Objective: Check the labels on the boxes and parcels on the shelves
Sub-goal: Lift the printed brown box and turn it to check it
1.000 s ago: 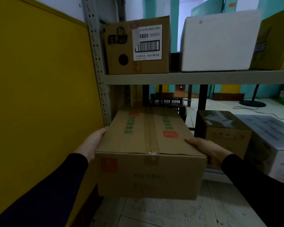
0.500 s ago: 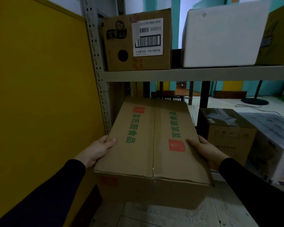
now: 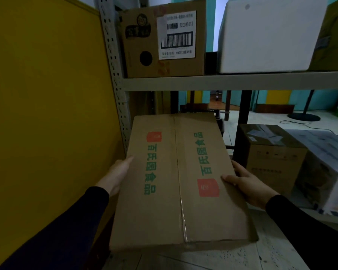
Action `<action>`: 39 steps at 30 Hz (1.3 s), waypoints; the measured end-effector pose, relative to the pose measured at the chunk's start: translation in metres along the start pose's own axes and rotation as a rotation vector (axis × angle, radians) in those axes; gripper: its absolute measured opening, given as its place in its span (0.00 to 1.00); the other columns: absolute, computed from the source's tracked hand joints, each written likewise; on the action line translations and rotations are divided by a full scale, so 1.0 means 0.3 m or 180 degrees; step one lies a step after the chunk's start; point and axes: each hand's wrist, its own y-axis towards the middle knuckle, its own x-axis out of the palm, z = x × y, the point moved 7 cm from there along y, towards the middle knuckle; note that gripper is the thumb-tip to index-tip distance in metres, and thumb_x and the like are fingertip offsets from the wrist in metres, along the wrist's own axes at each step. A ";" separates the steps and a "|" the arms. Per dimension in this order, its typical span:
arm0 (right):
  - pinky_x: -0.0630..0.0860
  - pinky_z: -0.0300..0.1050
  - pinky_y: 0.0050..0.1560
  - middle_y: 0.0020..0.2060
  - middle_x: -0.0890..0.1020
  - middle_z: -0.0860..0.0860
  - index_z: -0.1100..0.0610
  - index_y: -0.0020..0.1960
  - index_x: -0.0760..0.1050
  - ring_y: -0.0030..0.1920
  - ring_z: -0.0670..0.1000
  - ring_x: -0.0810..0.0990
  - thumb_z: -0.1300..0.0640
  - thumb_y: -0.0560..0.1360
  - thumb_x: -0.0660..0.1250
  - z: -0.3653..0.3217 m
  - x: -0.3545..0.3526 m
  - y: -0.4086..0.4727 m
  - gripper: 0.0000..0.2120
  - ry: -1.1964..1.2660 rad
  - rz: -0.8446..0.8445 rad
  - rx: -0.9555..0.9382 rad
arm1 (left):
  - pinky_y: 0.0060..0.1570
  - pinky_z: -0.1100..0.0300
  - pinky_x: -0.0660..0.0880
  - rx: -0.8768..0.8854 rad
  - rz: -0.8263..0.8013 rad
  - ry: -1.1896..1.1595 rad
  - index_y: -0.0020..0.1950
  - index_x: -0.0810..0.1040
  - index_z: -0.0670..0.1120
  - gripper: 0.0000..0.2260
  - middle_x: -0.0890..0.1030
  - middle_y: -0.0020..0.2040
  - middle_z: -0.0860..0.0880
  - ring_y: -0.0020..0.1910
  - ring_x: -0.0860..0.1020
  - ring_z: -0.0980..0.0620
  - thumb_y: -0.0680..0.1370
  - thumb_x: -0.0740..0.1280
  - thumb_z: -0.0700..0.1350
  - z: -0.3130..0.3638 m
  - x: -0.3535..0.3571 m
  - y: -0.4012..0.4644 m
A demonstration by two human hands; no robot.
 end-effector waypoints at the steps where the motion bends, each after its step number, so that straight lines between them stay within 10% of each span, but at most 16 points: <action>1: 0.81 0.60 0.53 0.64 0.78 0.56 0.44 0.78 0.61 0.57 0.61 0.82 0.65 0.78 0.68 0.005 -0.003 0.002 0.34 0.0015 0.0048 -0.0019 | 0.56 0.40 0.78 -0.0015 0.0086 -0.0132 0.73 0.70 0.49 0.42 0.83 0.59 0.44 0.57 0.82 0.40 0.66 0.71 0.72 -0.020 -0.019 0.039; 7: 0.79 0.55 0.50 0.59 0.81 0.55 0.51 0.76 0.63 0.55 0.58 0.81 0.53 0.82 0.63 -0.009 0.006 0.020 0.24 0.0334 0.0277 0.0044 | 0.52 0.45 0.80 0.0234 0.0452 -0.0238 0.73 0.70 0.46 0.35 0.81 0.59 0.44 0.53 0.81 0.41 0.73 0.66 0.65 0.017 -0.002 0.014; 13: 0.75 0.56 0.54 0.69 0.72 0.54 0.46 0.82 0.43 0.59 0.58 0.77 0.46 0.82 0.62 -0.048 0.031 0.043 0.36 0.0590 0.0299 -0.0004 | 0.52 0.49 0.79 0.0390 0.0523 -0.0224 0.74 0.68 0.49 0.26 0.80 0.61 0.46 0.55 0.80 0.44 0.79 0.64 0.59 0.039 0.014 -0.017; 16: 0.73 0.63 0.66 0.67 0.77 0.47 0.43 0.80 0.59 0.64 0.57 0.78 0.37 0.79 0.61 -0.046 0.030 0.055 0.31 0.0354 0.0186 -0.0117 | 0.52 0.47 0.79 0.0525 0.0564 -0.0147 0.65 0.73 0.48 0.19 0.80 0.56 0.46 0.53 0.80 0.44 0.81 0.63 0.59 0.050 0.007 -0.034; 20: 0.70 0.66 0.69 0.63 0.82 0.51 0.45 0.71 0.74 0.63 0.57 0.80 0.31 0.76 0.61 -0.031 0.037 0.050 0.29 0.0410 0.0177 -0.0128 | 0.59 0.39 0.76 0.0508 0.0537 -0.0327 0.73 0.69 0.49 0.47 0.79 0.64 0.46 0.59 0.79 0.42 0.63 0.67 0.78 -0.019 -0.080 0.108; 22: 0.70 0.64 0.69 0.61 0.83 0.53 0.49 0.68 0.77 0.62 0.57 0.80 0.34 0.80 0.57 -0.048 0.047 0.040 0.26 0.0415 0.0253 -0.0176 | 0.61 0.40 0.74 0.0551 0.0460 -0.0349 0.73 0.69 0.52 0.46 0.79 0.66 0.46 0.60 0.79 0.44 0.64 0.63 0.80 -0.019 -0.085 0.120; 27: 0.69 0.61 0.69 0.61 0.80 0.54 0.49 0.61 0.79 0.63 0.58 0.77 0.34 0.82 0.49 -0.075 0.046 0.029 0.27 0.0478 0.0307 -0.0146 | 0.70 0.45 0.66 0.0514 0.0299 -0.0221 0.76 0.68 0.55 0.31 0.76 0.68 0.50 0.66 0.74 0.48 0.81 0.43 0.68 0.105 0.022 -0.084; 39: 0.71 0.60 0.64 0.57 0.82 0.55 0.52 0.63 0.77 0.59 0.56 0.79 0.30 0.80 0.46 -0.235 0.045 -0.010 0.34 0.0748 0.0509 -0.0292 | 0.67 0.44 0.70 0.0606 0.0363 -0.0813 0.68 0.75 0.52 0.34 0.80 0.60 0.46 0.59 0.78 0.45 0.77 0.47 0.73 0.290 -0.016 -0.098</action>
